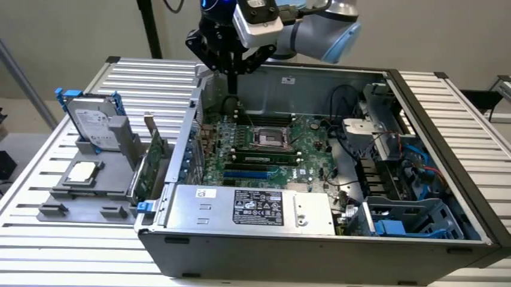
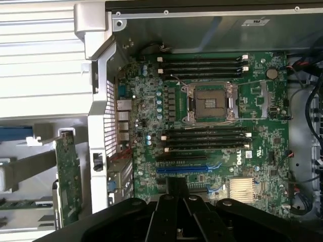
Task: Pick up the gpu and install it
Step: 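Reach for the gpu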
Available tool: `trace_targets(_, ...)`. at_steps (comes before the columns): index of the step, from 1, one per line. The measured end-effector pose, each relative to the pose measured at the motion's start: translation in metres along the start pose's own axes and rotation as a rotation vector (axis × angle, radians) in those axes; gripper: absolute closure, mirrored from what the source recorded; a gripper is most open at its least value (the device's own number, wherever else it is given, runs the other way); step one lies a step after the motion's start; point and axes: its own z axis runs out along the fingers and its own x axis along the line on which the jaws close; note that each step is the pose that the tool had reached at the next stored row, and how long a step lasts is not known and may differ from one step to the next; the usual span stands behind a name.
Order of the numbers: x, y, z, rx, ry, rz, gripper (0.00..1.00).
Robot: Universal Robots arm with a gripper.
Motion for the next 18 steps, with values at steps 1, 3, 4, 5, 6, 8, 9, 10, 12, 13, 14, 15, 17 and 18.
trace_targets(1, 0.003, -0.0037, -0.0003, 0.0001, -0.0001, 0.000, 0.89)
trace_targets(3, 0.011, -0.0098, -0.0007, -0.0001, -0.0006, 0.000, 0.89)
trace_targets(4, 0.015, -0.0124, -0.0009, -0.0001, -0.0010, 0.000, 0.89)
trace_targets(5, 0.020, -0.0146, -0.0011, -0.0002, -0.0015, 0.000, 0.89)
trace_targets(6, 0.024, -0.0167, -0.0013, -0.0003, -0.0021, 0.000, 0.89)
trace_targets(8, 0.033, -0.0198, -0.0015, -0.0002, -0.0030, 0.000, 0.89)
trace_targets(9, 0.037, -0.0210, -0.0014, -0.0002, -0.0032, 0.000, 0.89)
trace_targets(10, 0.042, -0.0221, -0.0012, -0.0003, -0.0032, 0.000, 0.89)
trace_targets(12, 0.051, -0.0238, -0.0007, -0.0003, -0.0032, 0.000, 0.89)
trace_targets(13, 0.055, -0.0246, -0.0002, -0.0002, -0.0032, 0.000, 0.89)
trace_targets(14, 0.060, -0.0252, 0.0004, -0.0002, -0.0031, 0.000, 0.89)
trace_targets(15, 0.064, -0.0257, 0.0014, -0.0003, -0.0032, 0.000, 0.89)
trace_targets(17, 0.074, -0.0265, 0.0037, -0.0002, -0.0031, 0.000, 0.89)
trace_targets(18, 0.078, -0.0269, 0.0050, -0.0002, -0.0031, 0.000, 0.89)
